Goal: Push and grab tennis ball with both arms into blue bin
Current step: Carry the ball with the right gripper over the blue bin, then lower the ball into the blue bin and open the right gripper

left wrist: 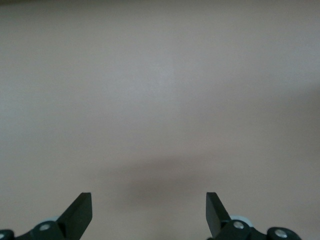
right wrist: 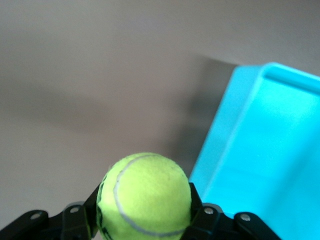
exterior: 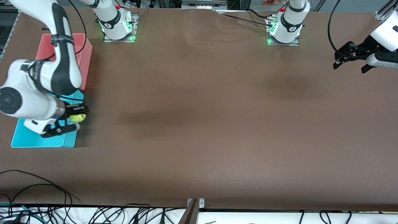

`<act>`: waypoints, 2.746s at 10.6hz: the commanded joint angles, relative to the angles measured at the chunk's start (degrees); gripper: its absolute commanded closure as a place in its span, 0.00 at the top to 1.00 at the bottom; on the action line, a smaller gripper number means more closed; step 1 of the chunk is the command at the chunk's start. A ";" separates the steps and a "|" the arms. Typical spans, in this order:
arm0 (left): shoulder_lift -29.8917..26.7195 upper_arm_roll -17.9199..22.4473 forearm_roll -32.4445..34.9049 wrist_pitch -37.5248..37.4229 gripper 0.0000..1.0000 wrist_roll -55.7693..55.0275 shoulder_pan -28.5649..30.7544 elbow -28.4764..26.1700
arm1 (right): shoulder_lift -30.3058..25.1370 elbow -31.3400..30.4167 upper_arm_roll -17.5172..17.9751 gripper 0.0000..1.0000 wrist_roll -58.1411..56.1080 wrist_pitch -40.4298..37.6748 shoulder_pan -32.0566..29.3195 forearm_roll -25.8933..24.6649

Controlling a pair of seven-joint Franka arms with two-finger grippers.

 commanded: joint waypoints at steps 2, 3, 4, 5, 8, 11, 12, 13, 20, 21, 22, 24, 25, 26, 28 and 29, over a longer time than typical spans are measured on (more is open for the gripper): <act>1.01 -0.15 1.06 -1.59 1.00 -0.52 -0.18 2.20 | -4.01 -7.41 -4.78 0.00 -11.06 2.15 -3.35 0.43; 1.01 -0.06 1.06 -1.59 1.00 -0.52 -0.18 2.20 | -3.93 -7.86 -6.71 0.00 -12.74 3.12 -3.44 0.34; 1.01 -0.06 0.97 -1.59 1.00 -0.52 -0.18 2.20 | -3.67 -8.56 -8.04 0.00 -14.93 3.82 -3.62 0.08; 1.01 -0.06 1.06 -1.59 1.00 -0.52 -0.18 2.20 | -3.40 -9.88 -9.97 0.00 -17.48 5.31 -4.06 0.08; 1.01 -0.06 0.97 -1.59 1.00 -0.52 -0.18 2.20 | -2.96 -15.32 -10.60 0.00 -21.19 12.16 -6.78 -0.18; 1.01 0.03 0.97 -1.59 1.00 -0.52 -0.09 2.20 | -0.68 -15.51 -10.60 0.00 -23.91 14.72 -7.66 -0.54; 1.01 0.03 0.97 -1.59 1.00 -0.52 -0.09 2.20 | 0.89 -15.51 -10.60 0.00 -24.88 16.12 -8.01 -0.54; 1.01 0.03 0.97 -1.59 1.00 -0.52 -0.18 2.20 | 2.21 -15.51 -10.51 0.00 -25.93 18.05 -8.54 -0.28; 1.01 0.03 0.62 -1.59 1.00 -0.52 -0.18 2.29 | 7.06 -14.99 -10.16 0.00 -27.52 22.46 -10.56 0.52; 1.01 0.03 0.62 -1.59 1.00 -0.52 -0.18 2.29 | 7.41 -15.07 -10.16 0.00 -27.52 22.46 -10.74 0.60; 1.01 -0.06 0.53 -1.59 1.00 -0.52 -0.18 2.29 | 7.93 -14.99 -10.16 0.00 -27.52 22.55 -10.74 0.87; 0.92 0.03 0.44 -1.59 1.00 -0.52 -0.09 2.20 | 8.20 -14.99 -10.16 0.00 -27.96 22.81 -10.74 0.87; 0.92 0.03 0.44 -1.59 1.00 -0.52 -0.09 2.29 | 8.55 -14.99 -10.16 0.00 -28.05 22.81 -10.83 0.87; 0.92 0.03 0.44 -1.59 1.00 -0.52 -0.18 2.29 | 8.73 -15.07 -10.16 0.00 -28.05 22.81 -10.83 0.87; 0.92 0.03 0.44 -1.59 1.00 -0.52 -0.18 2.29 | 9.43 -15.51 -10.16 0.00 -28.05 24.74 -10.74 0.96; 0.92 0.03 0.44 -1.59 1.00 -0.52 -0.18 2.29 | 9.43 -15.51 -10.07 0.00 -28.05 24.92 -10.83 1.04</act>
